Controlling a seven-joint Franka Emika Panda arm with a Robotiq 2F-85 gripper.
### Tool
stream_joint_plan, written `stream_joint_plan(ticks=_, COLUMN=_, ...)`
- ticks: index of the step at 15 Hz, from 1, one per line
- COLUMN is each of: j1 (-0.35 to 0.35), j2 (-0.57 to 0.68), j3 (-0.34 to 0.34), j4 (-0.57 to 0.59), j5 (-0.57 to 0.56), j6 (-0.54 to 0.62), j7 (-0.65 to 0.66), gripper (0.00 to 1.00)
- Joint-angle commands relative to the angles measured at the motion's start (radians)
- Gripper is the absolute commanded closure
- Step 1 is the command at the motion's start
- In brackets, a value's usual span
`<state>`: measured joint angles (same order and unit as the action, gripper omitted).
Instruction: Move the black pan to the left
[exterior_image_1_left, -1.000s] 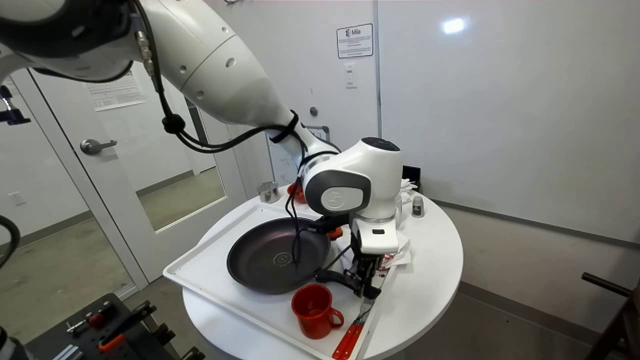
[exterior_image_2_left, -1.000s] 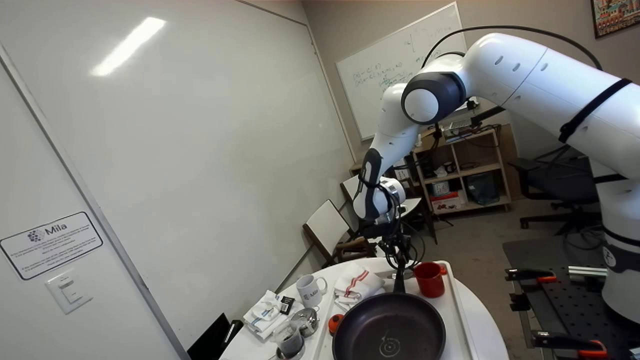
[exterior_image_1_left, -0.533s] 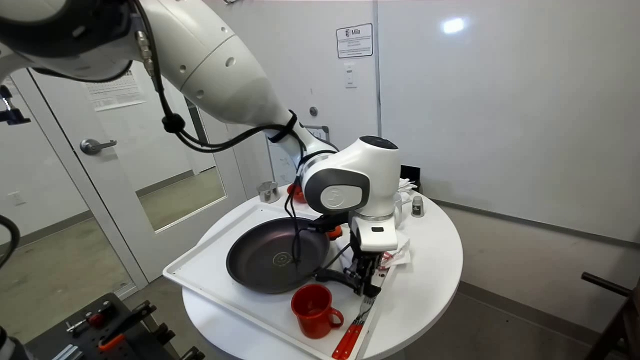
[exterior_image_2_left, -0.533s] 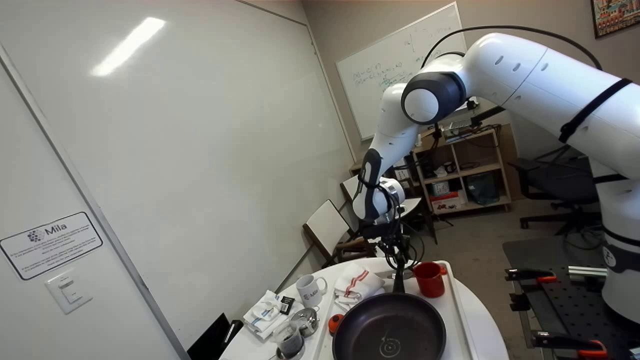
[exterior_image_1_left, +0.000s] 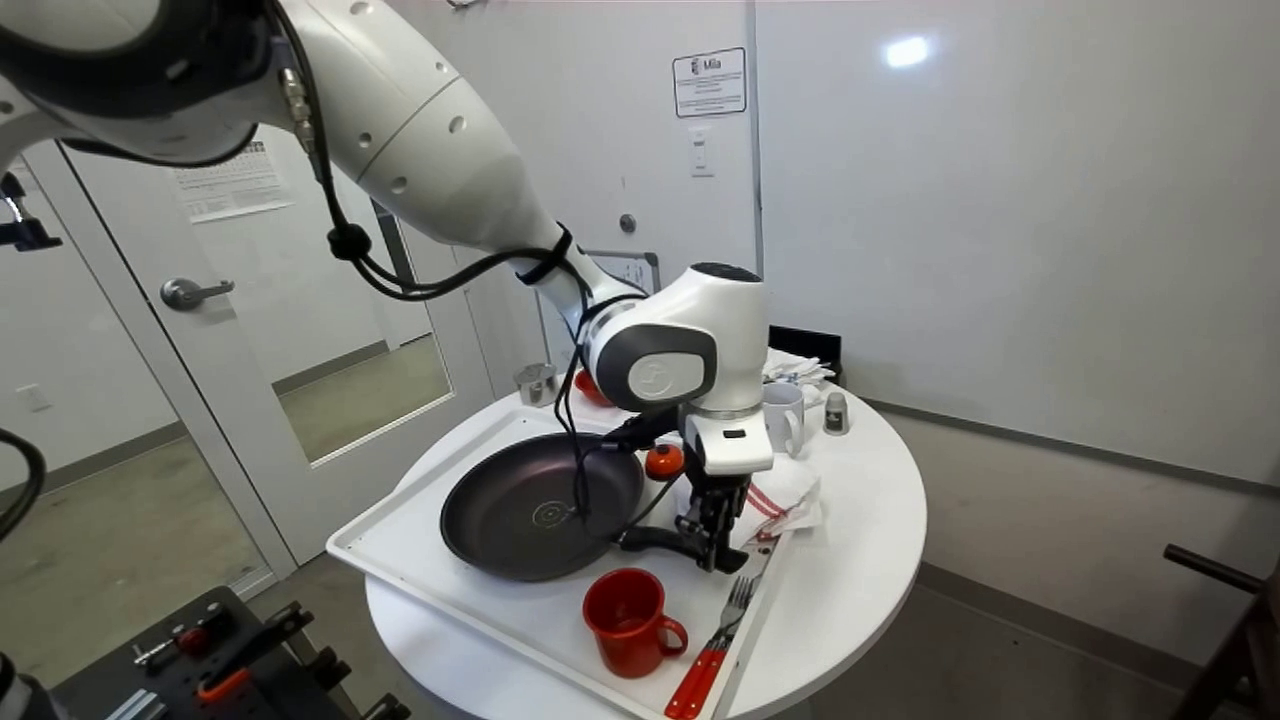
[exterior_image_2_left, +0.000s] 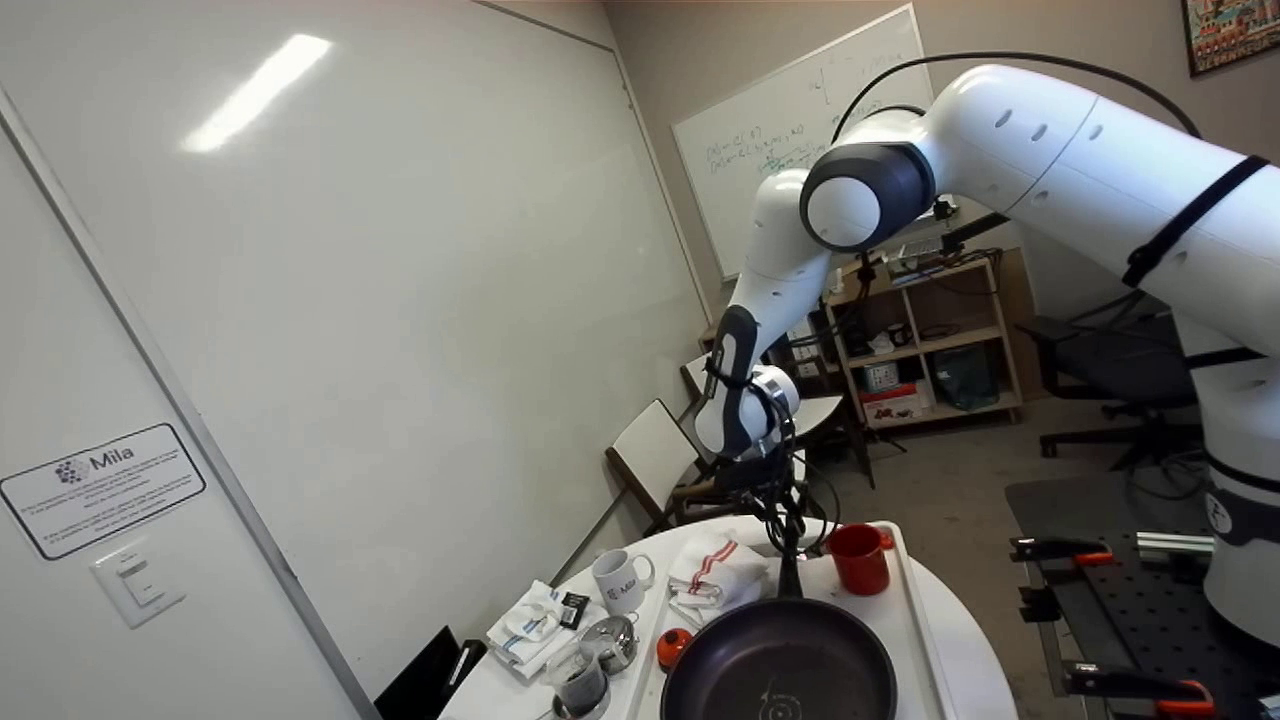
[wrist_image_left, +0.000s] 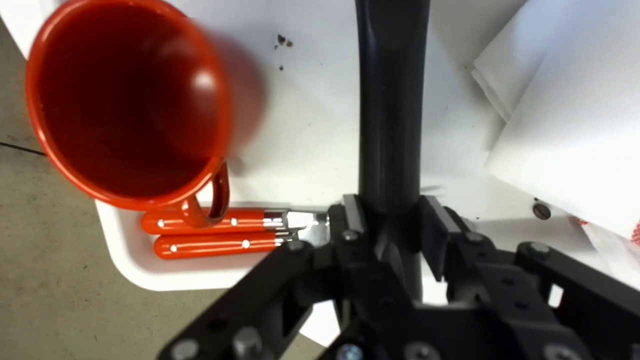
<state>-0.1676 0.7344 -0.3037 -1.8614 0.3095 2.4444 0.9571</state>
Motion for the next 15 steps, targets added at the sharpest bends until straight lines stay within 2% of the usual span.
stream_joint_plan(ticks=1, j1=0.042, j2=-0.033, j3=-0.006, j4=-0.042, j5=-0.043, j6=0.02, j7=0.043, gripper=0.92)
stream_joint_plan(ticks=11, j1=0.15, j2=-0.055, j3=-0.011, j4=-0.076, j5=-0.131, j6=0.059, j7=0.102, gripper=0.92)
stream_joint_plan(ticks=15, j1=0.221, j2=-0.071, j3=-0.046, j4=-0.085, j5=-0.228, j6=0.074, j7=0.161, gripper=0.92)
